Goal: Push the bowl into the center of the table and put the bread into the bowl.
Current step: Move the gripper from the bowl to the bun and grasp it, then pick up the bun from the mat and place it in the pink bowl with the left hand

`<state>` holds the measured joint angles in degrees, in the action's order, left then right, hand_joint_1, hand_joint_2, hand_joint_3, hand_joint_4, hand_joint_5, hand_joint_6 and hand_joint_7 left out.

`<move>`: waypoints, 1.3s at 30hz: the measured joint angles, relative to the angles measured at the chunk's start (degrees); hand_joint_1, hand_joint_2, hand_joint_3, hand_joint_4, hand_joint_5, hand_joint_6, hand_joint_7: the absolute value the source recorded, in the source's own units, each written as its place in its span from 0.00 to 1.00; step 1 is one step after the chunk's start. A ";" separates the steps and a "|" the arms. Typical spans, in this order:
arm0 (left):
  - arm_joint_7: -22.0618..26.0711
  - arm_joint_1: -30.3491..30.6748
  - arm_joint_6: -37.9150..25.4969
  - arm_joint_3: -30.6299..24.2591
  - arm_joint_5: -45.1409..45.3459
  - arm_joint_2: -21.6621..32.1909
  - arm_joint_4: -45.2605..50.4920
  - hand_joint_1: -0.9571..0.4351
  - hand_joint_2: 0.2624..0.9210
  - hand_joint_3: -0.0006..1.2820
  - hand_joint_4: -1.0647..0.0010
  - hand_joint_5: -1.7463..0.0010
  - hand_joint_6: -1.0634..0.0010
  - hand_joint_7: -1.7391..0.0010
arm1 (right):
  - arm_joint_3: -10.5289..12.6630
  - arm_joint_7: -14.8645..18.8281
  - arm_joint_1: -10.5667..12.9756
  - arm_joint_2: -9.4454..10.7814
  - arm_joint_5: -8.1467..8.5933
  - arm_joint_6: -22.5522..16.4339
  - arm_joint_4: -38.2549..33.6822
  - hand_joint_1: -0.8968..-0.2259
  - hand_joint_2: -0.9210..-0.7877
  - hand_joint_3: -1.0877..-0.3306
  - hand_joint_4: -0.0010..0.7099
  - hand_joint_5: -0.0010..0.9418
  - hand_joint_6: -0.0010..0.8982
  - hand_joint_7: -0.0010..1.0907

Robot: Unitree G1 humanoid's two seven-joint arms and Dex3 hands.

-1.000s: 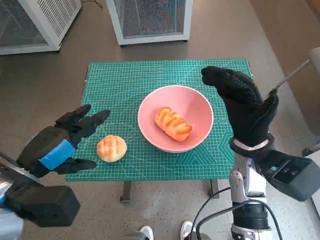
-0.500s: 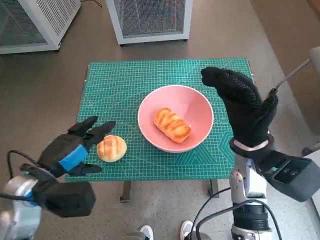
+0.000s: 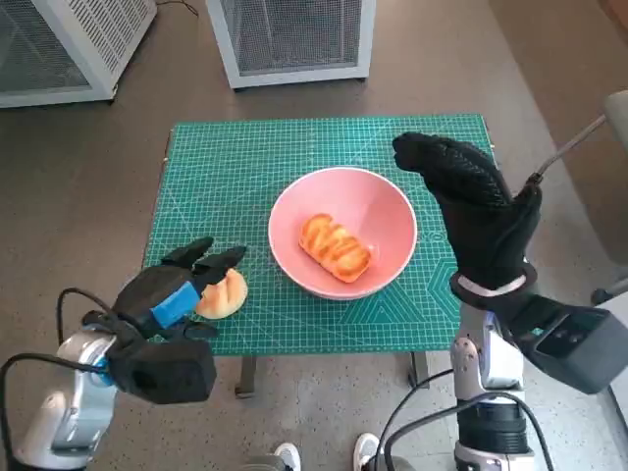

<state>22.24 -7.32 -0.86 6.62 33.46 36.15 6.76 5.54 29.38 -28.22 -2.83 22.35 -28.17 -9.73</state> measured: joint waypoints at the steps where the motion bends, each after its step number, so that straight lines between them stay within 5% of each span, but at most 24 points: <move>1: -0.13 -0.31 0.03 0.31 0.07 -0.24 -0.76 0.51 0.80 0.00 0.83 0.99 0.70 0.99 | 0.00 0.00 0.00 -0.02 0.00 0.01 0.01 0.77 0.00 0.68 0.74 0.06 0.13 0.87; 8: -1.90 -2.55 0.46 1.86 0.03 -1.79 -6.44 0.62 0.83 0.01 0.73 0.99 0.57 0.97 | -0.01 0.00 0.03 -0.18 -0.01 0.54 0.20 0.77 0.00 0.68 0.74 0.06 0.13 0.87; 12: -3.88 -3.14 1.49 1.96 0.02 -2.28 -8.80 0.70 0.94 0.02 0.50 0.97 0.34 0.94 | 0.01 -0.06 0.08 -0.26 -0.02 0.75 0.57 0.77 0.00 0.68 0.74 0.06 0.13 0.87; 14: -5.23 -3.29 2.54 1.98 0.05 -2.34 -9.86 0.57 0.97 0.08 0.36 0.94 0.41 0.59 | 0.04 -0.19 0.10 -0.31 -0.04 0.77 0.70 0.77 0.00 0.68 0.74 0.07 0.14 0.87; 15: -5.92 -3.38 3.13 1.99 0.09 -2.33 -10.36 0.61 0.98 0.09 0.38 0.70 0.44 0.49 | 0.04 -0.29 0.10 -0.32 -0.04 0.78 0.73 0.77 0.00 0.68 0.74 0.07 0.14 0.87; 17: -7.17 -3.55 4.12 2.01 0.15 -2.33 -11.22 0.65 0.99 0.10 0.41 0.47 0.46 0.41 | 0.05 -0.41 0.10 -0.33 -0.04 0.80 0.74 0.77 0.00 0.68 0.75 0.07 0.14 0.87; 21: -9.53 -3.92 6.04 2.03 0.44 -2.27 -12.61 0.68 1.00 0.11 0.44 0.25 0.44 0.39 | 0.06 -0.44 0.10 -0.35 -0.03 0.81 0.73 0.77 0.00 0.68 0.75 0.08 0.14 0.87; 39: -10.25 -4.61 9.30 0.38 -0.27 0.56 -10.60 0.69 1.00 0.10 0.43 0.24 0.44 0.35 | -0.04 -0.44 0.10 -0.30 -0.04 0.79 0.65 0.77 0.00 0.67 0.73 0.11 0.13 0.90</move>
<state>11.99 -11.93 8.44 7.00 33.19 36.70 -3.83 5.50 28.94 -28.12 -3.14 22.31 -27.37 -9.08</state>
